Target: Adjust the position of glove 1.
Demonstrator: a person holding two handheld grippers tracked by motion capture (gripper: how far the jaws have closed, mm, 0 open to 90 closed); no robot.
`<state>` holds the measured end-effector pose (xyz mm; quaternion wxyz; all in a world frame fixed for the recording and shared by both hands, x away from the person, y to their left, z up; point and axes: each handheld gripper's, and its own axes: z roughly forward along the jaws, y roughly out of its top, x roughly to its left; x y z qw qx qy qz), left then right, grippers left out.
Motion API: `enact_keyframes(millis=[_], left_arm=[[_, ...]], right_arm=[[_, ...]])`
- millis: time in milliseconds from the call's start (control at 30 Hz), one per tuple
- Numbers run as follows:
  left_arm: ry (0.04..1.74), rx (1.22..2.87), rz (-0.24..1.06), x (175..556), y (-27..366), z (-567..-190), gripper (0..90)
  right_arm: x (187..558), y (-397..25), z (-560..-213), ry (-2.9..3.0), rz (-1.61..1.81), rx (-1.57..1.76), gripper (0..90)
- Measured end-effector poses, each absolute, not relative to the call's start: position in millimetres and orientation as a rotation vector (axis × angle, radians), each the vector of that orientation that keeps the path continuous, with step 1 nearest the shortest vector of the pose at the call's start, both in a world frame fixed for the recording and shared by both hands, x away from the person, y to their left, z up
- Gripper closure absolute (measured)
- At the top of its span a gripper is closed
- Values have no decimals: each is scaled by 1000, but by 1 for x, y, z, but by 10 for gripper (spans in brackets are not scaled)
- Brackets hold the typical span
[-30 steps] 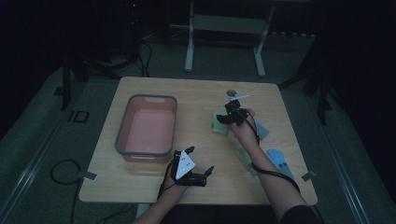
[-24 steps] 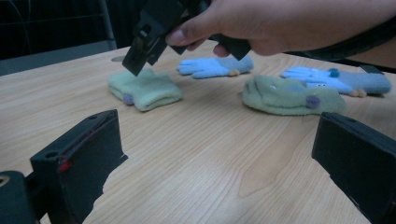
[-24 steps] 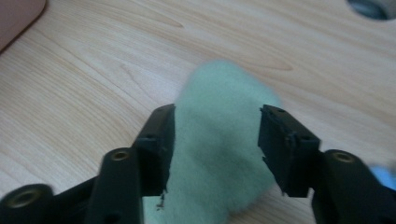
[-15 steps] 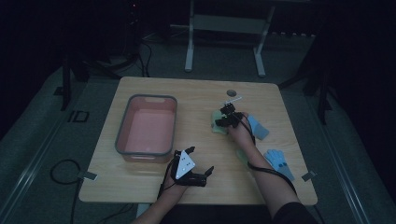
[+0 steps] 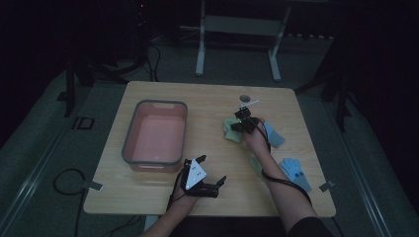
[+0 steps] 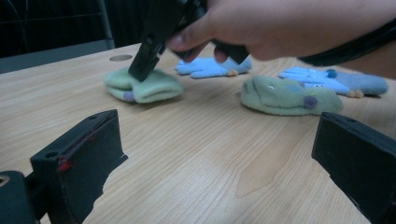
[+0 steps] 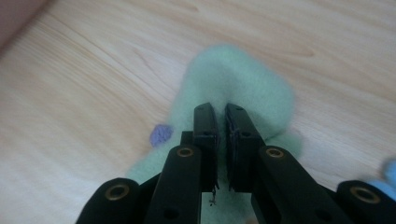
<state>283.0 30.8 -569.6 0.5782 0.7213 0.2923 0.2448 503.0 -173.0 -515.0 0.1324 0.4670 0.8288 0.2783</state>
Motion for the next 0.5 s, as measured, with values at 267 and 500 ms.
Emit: enact_keyframes(millis=[267, 500], left_arm=[[684, 1692, 586, 282, 30, -570, 21], [677, 1692, 599, 281, 29, -570, 21]], right_arm=[[458, -179, -468, 2369, 900, 1236, 843], [407, -188, -438, 2330, 962, 1171, 843]])
